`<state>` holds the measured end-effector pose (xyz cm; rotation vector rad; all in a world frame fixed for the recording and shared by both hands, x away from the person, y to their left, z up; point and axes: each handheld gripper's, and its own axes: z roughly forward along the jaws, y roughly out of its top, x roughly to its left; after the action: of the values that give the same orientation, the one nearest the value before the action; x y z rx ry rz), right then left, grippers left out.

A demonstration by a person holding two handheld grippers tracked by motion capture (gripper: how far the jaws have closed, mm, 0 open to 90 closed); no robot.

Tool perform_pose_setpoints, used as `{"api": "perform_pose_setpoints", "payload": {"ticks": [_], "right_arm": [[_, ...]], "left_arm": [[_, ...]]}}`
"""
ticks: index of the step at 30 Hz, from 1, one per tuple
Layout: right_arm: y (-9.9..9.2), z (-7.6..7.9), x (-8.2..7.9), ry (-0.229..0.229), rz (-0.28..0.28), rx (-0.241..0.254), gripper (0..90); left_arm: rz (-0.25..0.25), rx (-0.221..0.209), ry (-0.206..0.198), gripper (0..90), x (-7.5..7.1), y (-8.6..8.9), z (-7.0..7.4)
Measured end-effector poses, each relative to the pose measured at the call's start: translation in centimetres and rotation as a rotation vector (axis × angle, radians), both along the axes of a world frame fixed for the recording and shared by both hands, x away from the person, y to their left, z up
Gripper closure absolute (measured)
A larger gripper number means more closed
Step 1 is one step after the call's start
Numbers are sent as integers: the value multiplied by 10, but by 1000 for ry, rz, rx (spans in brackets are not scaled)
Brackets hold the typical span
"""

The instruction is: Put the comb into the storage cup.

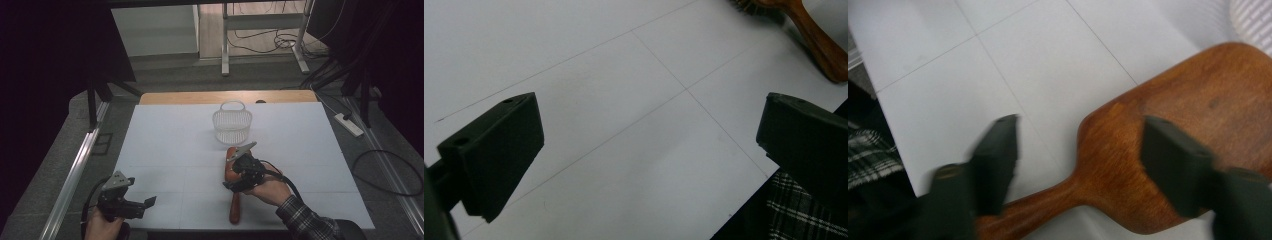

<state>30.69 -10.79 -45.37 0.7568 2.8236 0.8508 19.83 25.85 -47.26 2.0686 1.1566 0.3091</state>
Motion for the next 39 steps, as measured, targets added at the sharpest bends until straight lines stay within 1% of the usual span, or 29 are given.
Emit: {"api": "perform_pose_setpoints", "payload": {"ticks": [2, 3, 5, 7, 9, 11, 14, 20, 25, 31, 33, 35, 39], "right_arm": [[0, 0, 1, 12, 9, 3, 554], [1, 0, 2, 20, 15, 5, 580], [1, 0, 2, 25, 23, 3, 680], [2, 0, 4, 43, 35, 11, 777], [3, 0, 4, 43, 48, 17, 881], [4, 0, 4, 36, 52, 14, 893], [5, -4, 4, 28, 59, -13, 893], [8, -13, 1, 24, 76, -49, 893], [9, -22, 1, 41, 80, -60, 893], [11, -32, -2, 46, 97, -93, 893], [12, -36, -3, 54, 100, -106, 893], [12, -38, -3, 55, 101, -117, 893], [11, -40, -3, 67, 104, -121, 893]], "left_arm": [[0, -1, 0, 0, 0, 0, 0], [0, -1, 0, 0, 0, 0, 0], [-1, 0, 0, 0, 0, 0, 0], [0, 0, 0, 0, 0, 0, 0], [-1, 0, 0, 0, 0, 0, 0], [-1, 0, 0, 0, 0, 0, 0], [-2, 1, -1, 0, 0, 0, 0], [-1, 3, -2, 0, 0, 0, 0], [-1, 4, -2, 0, 0, 0, 0], [-2, 6, -2, 0, 0, -1, 0], [-2, 6, -2, 0, -1, -1, 0], [-2, 7, -3, 0, -1, -1, 0], [-3, 8, -4, 0, -1, -1, 0]]}}
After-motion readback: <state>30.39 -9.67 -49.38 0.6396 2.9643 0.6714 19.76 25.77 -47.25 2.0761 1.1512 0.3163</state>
